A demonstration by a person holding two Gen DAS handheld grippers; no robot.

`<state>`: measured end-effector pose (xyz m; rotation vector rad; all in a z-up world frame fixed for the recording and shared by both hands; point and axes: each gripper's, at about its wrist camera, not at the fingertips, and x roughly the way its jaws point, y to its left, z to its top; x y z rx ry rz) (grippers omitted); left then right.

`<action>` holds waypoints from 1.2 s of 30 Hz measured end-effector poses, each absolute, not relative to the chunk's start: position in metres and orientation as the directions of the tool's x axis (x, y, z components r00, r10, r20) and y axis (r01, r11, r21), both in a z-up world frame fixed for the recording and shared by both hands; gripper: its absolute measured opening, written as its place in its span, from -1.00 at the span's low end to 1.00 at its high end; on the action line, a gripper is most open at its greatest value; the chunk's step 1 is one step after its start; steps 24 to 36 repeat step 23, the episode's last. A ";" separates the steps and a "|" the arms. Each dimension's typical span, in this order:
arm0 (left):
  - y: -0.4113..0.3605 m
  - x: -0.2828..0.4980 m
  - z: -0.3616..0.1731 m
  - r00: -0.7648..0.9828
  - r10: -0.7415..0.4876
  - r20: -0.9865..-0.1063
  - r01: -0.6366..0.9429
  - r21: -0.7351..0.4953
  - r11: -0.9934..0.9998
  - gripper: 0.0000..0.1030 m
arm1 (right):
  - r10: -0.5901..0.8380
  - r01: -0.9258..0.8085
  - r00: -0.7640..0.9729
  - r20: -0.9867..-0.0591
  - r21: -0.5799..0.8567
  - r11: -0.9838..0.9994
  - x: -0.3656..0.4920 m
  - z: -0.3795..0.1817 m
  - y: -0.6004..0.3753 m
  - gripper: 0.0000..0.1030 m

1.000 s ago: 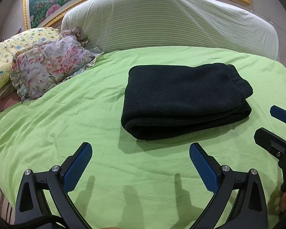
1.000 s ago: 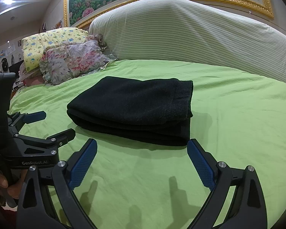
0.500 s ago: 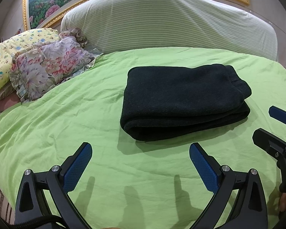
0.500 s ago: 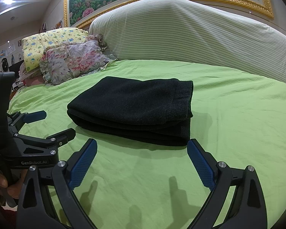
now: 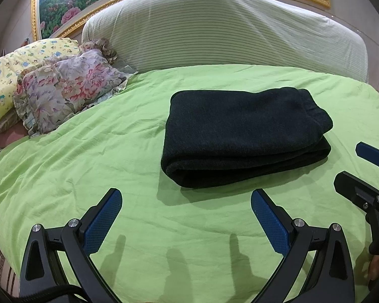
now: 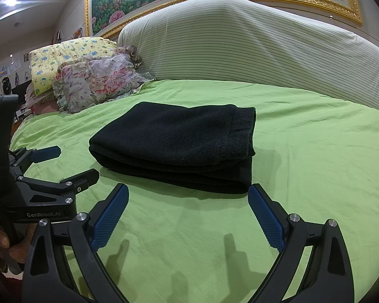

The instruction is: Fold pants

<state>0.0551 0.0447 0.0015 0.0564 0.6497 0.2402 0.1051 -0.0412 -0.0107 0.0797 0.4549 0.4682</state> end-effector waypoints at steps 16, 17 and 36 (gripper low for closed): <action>0.052 0.062 0.009 0.770 0.234 -0.593 -0.222 0.094 0.971 0.98 | 0.480 -0.420 0.798 -0.365 0.236 0.876 0.109 0.010 -0.049 0.86; 0.052 0.062 0.010 0.771 0.237 -0.592 -0.224 0.096 0.970 0.98 | 0.479 -0.417 0.801 -0.361 0.238 0.877 0.109 0.010 -0.049 0.86; 0.052 0.063 0.013 0.771 0.235 -0.592 -0.227 0.088 0.970 0.98 | 0.465 -0.390 0.803 -0.372 0.262 0.883 0.111 0.006 -0.052 0.88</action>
